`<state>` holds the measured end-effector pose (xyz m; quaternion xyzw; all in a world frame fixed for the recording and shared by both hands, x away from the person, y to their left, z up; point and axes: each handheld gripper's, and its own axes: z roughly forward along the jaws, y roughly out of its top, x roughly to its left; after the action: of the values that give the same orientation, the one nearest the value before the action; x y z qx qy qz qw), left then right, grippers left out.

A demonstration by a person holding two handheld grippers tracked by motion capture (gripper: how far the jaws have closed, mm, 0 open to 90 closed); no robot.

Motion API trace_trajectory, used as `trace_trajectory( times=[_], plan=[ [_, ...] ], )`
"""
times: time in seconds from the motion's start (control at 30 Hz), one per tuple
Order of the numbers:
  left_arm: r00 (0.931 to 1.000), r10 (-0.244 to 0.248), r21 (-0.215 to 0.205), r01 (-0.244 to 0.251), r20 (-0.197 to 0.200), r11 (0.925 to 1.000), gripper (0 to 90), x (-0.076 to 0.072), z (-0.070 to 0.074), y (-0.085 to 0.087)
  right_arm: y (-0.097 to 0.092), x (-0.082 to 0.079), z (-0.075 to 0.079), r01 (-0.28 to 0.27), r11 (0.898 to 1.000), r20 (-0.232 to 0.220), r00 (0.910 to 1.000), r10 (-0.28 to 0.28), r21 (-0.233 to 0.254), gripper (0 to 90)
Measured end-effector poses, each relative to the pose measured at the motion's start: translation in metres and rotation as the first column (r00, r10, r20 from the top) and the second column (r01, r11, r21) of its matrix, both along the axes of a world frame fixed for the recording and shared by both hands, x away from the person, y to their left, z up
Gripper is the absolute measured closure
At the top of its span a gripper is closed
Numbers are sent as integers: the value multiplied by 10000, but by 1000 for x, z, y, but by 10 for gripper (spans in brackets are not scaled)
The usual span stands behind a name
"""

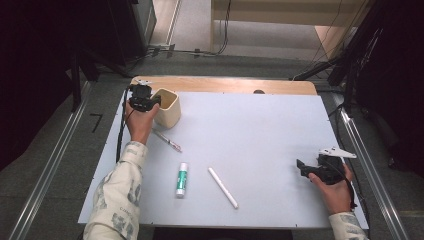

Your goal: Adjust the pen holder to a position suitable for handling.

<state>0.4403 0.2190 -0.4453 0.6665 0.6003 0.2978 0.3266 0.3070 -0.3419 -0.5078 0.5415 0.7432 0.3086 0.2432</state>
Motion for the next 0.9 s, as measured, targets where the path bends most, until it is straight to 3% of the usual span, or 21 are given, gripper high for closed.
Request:
trace_trajectory(
  times=[0.2, 0.53, 0.9],
  plan=[
    [10000, -42, 211, 43, -11, 9998, 757, -1, 1, 1, 0, 0, 0, 12, 10000, 2, 10000, -12, 4, 114],
    [9999, -111, -84, 110, -87, 9999, 831, -6, 3, 6, 0, 0, 0, 7, 10000, -4, 10000, -7, 0, 114],
    [9999, 105, -45, -105, -36, 9999, 849, -10, 4, 4, 0, 0, 0, 35, 10000, -3, 10000, -35, 15, 114]
  ],
)
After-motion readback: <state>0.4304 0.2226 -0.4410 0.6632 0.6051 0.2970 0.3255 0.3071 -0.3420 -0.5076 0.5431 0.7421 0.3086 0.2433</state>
